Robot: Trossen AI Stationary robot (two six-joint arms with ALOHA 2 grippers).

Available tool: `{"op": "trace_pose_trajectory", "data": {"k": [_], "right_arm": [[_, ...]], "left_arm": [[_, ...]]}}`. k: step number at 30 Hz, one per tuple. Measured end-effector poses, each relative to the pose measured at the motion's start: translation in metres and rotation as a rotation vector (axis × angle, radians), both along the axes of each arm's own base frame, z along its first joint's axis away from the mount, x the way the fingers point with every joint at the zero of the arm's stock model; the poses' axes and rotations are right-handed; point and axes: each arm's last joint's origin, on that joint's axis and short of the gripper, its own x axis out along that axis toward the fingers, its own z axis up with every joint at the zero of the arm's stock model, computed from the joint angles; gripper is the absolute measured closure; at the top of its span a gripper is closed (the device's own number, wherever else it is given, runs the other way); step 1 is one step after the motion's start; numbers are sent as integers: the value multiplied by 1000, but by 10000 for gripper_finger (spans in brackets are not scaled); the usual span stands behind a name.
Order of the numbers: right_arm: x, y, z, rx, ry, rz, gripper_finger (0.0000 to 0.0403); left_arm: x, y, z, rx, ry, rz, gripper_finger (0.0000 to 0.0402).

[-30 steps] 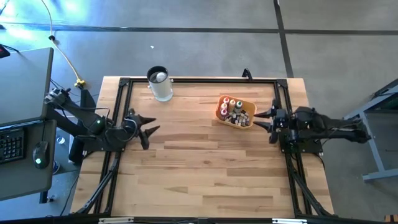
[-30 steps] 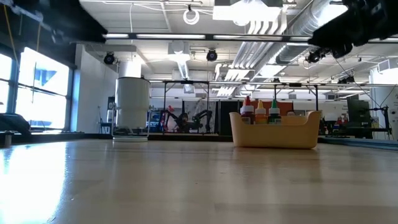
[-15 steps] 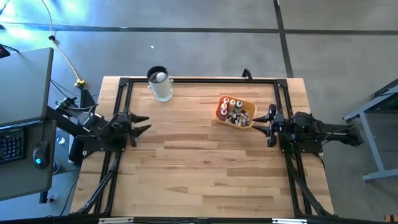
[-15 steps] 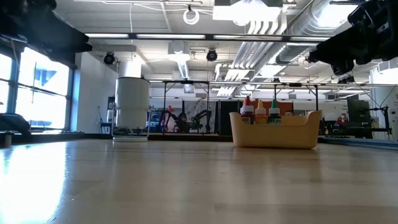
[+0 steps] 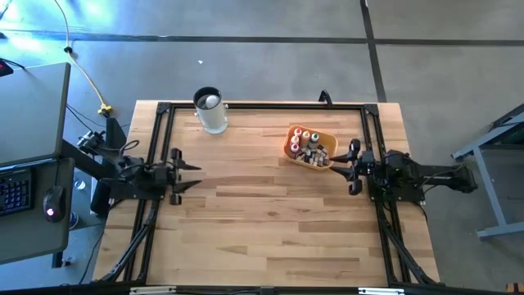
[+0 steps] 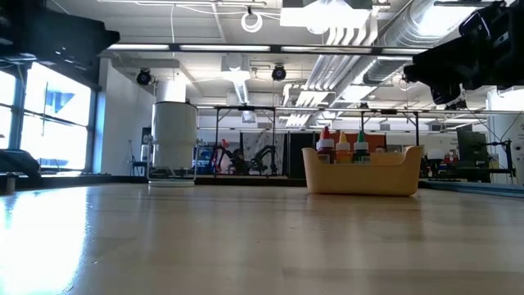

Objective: Pick & Place food coloring
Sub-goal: Return to Home Position

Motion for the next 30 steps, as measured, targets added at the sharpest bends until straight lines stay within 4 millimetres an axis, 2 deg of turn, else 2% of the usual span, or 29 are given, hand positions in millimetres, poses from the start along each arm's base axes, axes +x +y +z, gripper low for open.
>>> {"op": "trace_pose_trajectory", "data": {"k": [6,11,30], "right_arm": [[1,0,-4,-55,45,-5,261],[1,0,-5,-23,54,-5,261],[2,0,-6,-27,71,-5,261]], "left_arm": [[1,-1,-11,-1,102,-18,218],[3,-3,-14,-14,133,-36,218],[5,-3,-16,32,151,-24,218]]}}
